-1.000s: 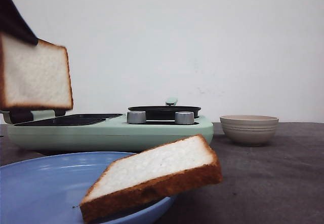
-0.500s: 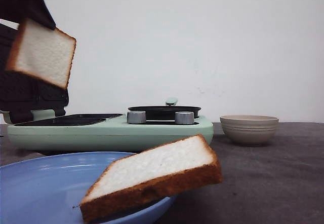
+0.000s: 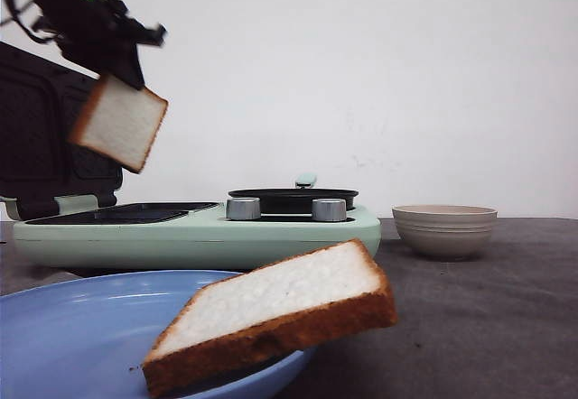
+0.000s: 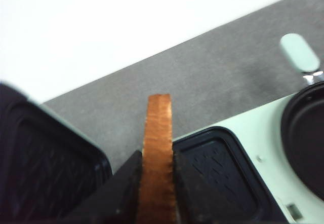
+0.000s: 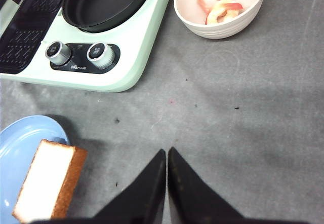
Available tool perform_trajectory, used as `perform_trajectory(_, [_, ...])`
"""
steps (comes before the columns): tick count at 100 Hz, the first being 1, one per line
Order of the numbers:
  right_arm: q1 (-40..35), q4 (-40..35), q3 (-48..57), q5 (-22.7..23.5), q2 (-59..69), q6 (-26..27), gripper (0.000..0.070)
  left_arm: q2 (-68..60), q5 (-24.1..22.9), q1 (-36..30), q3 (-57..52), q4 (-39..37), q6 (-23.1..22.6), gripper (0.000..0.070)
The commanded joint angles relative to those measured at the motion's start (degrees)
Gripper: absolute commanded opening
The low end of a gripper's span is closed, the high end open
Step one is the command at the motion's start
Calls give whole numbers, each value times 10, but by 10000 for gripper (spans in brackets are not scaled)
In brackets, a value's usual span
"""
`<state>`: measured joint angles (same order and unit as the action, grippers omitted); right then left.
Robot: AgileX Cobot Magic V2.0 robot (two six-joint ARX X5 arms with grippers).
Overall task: Make breakfast with bread and shrimp
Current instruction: 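Lower the held bread onto the farther press plate and release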
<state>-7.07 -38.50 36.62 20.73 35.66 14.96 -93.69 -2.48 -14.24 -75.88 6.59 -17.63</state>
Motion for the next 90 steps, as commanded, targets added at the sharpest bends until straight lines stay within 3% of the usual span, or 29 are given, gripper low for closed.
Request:
perform_trajectory(1, [-2,3,9,-5,2,-9,0,-30,-11,-9,-29,-6,-39,4])
perform_trajectory(37, [-2,3,9,-17,2,-15,0,-121,-95,-48,-82,-33,-164,4])
perform_trajectory(67, [-2,3,9,-17,2,-15,0,-125,-158,-56,-82,-47,-208,4])
perform_trajectory(90, [-2,3,9,-17,2,-15,0,-129,-159,-54,-82,-49,-215,4])
